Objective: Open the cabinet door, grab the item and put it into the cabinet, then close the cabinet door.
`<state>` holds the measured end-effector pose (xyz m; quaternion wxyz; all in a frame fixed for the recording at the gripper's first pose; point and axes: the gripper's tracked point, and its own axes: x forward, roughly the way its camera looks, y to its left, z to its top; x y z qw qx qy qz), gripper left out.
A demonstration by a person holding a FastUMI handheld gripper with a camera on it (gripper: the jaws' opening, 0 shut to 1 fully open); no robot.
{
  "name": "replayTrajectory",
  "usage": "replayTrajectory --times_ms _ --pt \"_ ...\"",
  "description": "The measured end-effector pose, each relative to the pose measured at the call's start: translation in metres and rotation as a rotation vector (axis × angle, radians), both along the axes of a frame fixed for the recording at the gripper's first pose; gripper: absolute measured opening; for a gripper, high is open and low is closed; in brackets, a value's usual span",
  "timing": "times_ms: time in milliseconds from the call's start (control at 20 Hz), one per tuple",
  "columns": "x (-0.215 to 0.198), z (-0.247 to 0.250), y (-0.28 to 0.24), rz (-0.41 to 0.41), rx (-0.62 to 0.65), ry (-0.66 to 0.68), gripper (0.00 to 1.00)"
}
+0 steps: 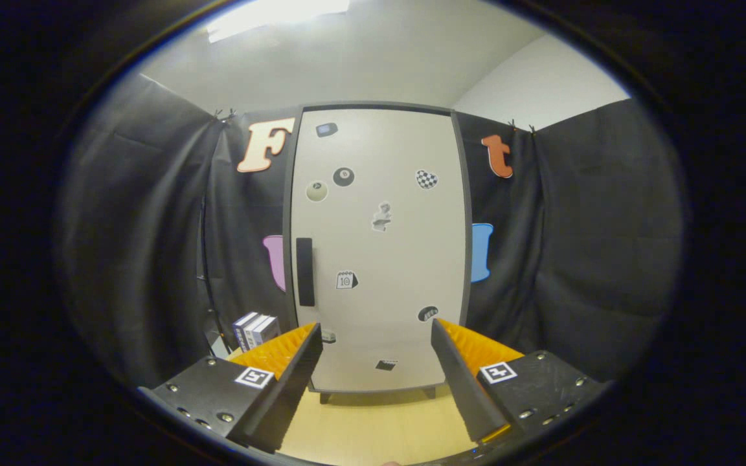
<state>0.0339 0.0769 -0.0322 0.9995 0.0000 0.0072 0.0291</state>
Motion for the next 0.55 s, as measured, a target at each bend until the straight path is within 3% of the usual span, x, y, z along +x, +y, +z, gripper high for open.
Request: replayTrajectory --times_ms 550 --pt "-0.006 0.000 0.012 -0.016 -0.004 -0.004 1.00"
